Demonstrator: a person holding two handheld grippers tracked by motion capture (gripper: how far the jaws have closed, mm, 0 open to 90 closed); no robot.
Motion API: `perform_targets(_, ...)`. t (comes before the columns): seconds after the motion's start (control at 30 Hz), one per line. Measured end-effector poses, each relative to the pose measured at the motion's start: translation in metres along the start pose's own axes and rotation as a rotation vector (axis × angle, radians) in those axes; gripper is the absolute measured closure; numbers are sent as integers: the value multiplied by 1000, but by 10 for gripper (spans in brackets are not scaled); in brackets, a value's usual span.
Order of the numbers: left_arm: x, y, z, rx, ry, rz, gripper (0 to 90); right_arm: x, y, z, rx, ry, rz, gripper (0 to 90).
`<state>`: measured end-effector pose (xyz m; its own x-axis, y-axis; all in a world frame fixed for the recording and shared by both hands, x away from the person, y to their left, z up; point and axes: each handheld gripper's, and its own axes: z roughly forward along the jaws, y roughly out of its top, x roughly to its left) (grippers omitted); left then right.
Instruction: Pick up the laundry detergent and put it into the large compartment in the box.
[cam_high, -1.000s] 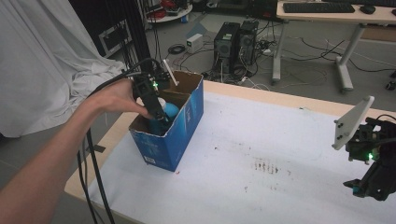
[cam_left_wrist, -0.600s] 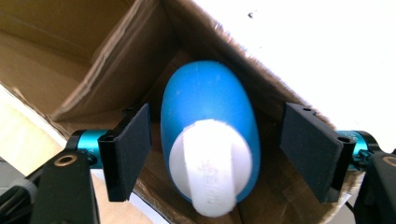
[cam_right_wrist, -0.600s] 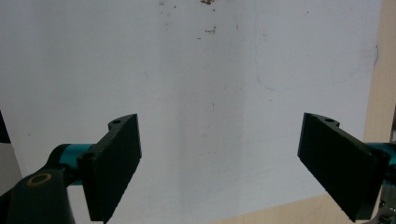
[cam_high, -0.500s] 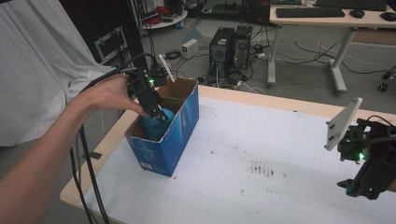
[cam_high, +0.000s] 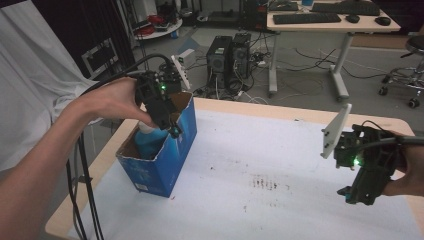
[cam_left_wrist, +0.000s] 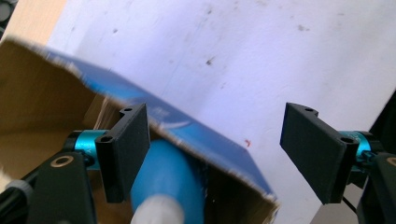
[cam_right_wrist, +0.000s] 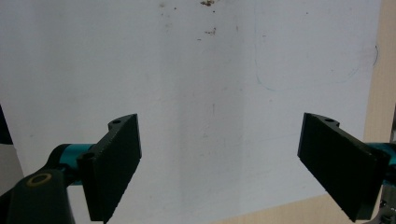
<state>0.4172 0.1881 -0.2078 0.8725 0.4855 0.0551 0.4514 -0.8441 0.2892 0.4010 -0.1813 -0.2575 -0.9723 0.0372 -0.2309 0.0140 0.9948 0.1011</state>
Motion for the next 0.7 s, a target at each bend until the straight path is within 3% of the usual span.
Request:
perform_targets(0.07,0,0,0,0,0,0,242,0,0,0,-1,2,-1,126)
perform_targets(0.1,-11,21,4,17,-22,45,213,-2,0,1,-5,3,-1,126)
perform_targets(0.2,-21,39,9,40,-20,103,175,-3,0,1,-2,7,11,126)
perform_targets(0.27,-21,39,9,40,-20,103,160,-4,0,1,-2,6,9,126)
perform_targets(0.3,-27,55,13,42,-23,142,159,-4,0,1,-5,9,14,126)
perform_targets(0.37,-28,59,14,43,-27,150,160,-4,0,0,-4,6,18,126)
perform_targets(0.4,-32,68,18,55,-34,179,160,-4,-1,-1,-5,9,16,126)
perform_targets(0.5,-35,71,20,62,-40,195,160,-4,-1,-1,-6,9,19,126)
perform_targets(0.53,-40,78,26,70,-48,225,160,-5,-2,-3,-11,5,22,126)
perform_targets(0.7,-44,87,38,95,-61,245,160,-5,-2,-6,-15,-2,29,126)
